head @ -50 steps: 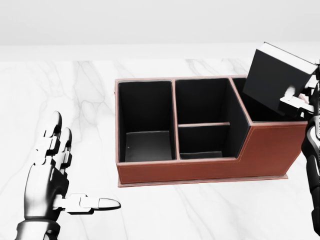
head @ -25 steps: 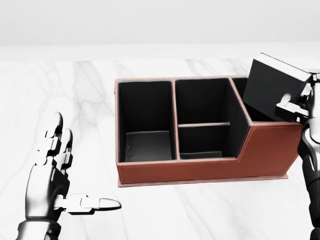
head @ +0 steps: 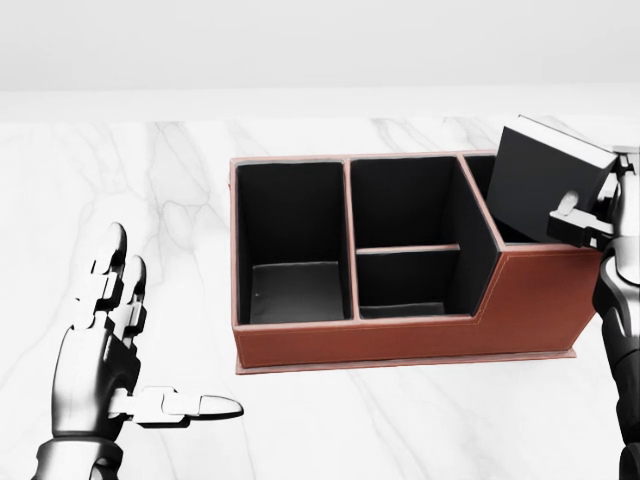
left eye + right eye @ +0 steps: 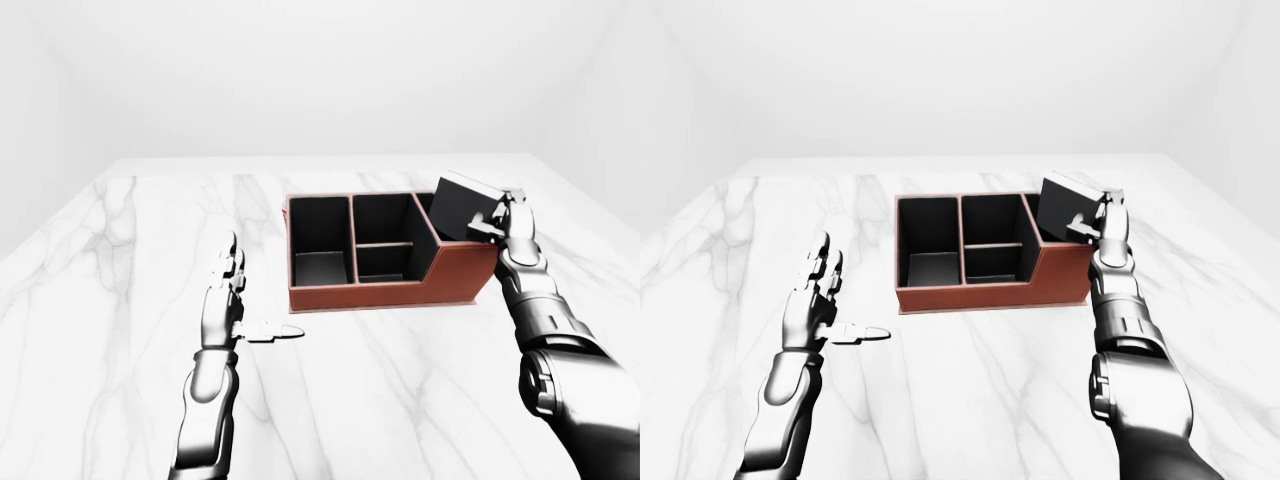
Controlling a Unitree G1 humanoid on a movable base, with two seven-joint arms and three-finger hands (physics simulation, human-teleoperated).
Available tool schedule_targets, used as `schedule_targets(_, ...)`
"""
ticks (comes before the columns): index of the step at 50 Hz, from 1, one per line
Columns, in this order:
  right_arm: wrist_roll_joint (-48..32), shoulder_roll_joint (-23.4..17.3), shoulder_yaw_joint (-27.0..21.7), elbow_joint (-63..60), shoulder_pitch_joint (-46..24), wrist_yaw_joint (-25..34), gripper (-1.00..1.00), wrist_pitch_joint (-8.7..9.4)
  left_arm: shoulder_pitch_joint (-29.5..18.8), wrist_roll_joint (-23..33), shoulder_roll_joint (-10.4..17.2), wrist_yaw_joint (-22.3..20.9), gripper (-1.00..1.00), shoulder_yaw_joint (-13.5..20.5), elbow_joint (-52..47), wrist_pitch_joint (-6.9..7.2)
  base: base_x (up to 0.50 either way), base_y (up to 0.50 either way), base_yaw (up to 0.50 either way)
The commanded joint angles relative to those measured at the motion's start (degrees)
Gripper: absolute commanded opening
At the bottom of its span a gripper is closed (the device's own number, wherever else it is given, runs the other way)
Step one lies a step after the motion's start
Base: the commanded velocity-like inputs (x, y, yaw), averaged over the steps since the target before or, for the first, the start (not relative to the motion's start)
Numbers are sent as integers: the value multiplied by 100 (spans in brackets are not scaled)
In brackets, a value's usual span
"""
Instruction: Pick up the book and place it in the right compartment of the caddy.
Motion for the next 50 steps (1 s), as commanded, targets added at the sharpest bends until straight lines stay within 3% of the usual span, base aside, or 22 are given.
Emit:
schedule_targets(1, 111, -30, -159, -142, -85, -10, -100, 0, 0, -5, 1, -4, 100, 1, 26, 0, 0, 0, 0)
schedule_targets(8, 122, -44, -167, -102, -100, -7, -100, 0, 18, 9, -3, 3, 100, -9, 13, 0, 0, 0, 0)
schedule_targets(9, 129, -45, -169, -123, -99, -8, 17, 0, 16, 4, -3, 0, 100, -7, 21, 0, 0, 0, 0)
schedule_targets(10, 126, -44, -165, -135, -98, -16, 79, 0, 15, 4, -2, 1, 100, -6, 22, 0, 0, 0, 0)
schedule_targets(11, 122, -41, -160, -151, -88, -20, 100, 0, 16, 3, -2, 0, 100, -6, 21, 0, 0, 0, 0)
schedule_targets(33, 124, -31, -156, -152, -89, 4, 100, 0, 14, 2, -1, 4, 100, -5, 20, 0, 0, 0, 0)
schedule_targets(43, 175, -115, -223, -1154, 27, -7, 100, 0, -2, 1, -1, 7, 100, -3, 8, 0, 0, 0, 0)
schedule_targets(50, 286, -111, -352, -2755, 307, 2, 100, 911, -2, -4, -1, 10, 100, -2, -34, 0, 0, 0, 0)
